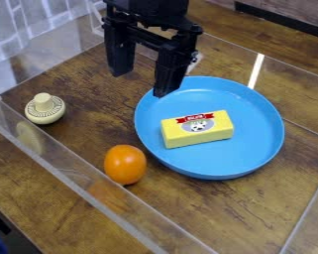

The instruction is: Put the orange ball in the blue tray

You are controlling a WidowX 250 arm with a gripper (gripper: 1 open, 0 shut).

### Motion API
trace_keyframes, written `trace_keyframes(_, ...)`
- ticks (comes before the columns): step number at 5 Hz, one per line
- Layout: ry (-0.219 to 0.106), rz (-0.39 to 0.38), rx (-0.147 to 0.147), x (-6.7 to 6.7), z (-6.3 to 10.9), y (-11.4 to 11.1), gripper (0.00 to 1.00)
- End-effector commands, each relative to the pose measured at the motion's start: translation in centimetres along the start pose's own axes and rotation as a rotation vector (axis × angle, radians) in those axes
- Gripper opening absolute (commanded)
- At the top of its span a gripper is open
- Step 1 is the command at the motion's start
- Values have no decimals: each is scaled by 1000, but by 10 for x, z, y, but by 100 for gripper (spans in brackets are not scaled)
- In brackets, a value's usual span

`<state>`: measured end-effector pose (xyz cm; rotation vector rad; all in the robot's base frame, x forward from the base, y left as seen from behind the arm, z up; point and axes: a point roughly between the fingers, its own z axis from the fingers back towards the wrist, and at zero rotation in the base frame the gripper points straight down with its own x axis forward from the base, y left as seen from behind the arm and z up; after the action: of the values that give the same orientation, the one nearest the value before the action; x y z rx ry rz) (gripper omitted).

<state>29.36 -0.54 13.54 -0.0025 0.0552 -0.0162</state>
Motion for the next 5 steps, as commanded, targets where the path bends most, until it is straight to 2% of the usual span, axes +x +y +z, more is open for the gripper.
trace_keyframes(1,15,-3,-3,-3,-7,0,100)
trace_keyframes(3,42,-24,-6,-11,-23,-1,100)
trace_keyframes(5,56,-75,-18,-22,-45,1,100)
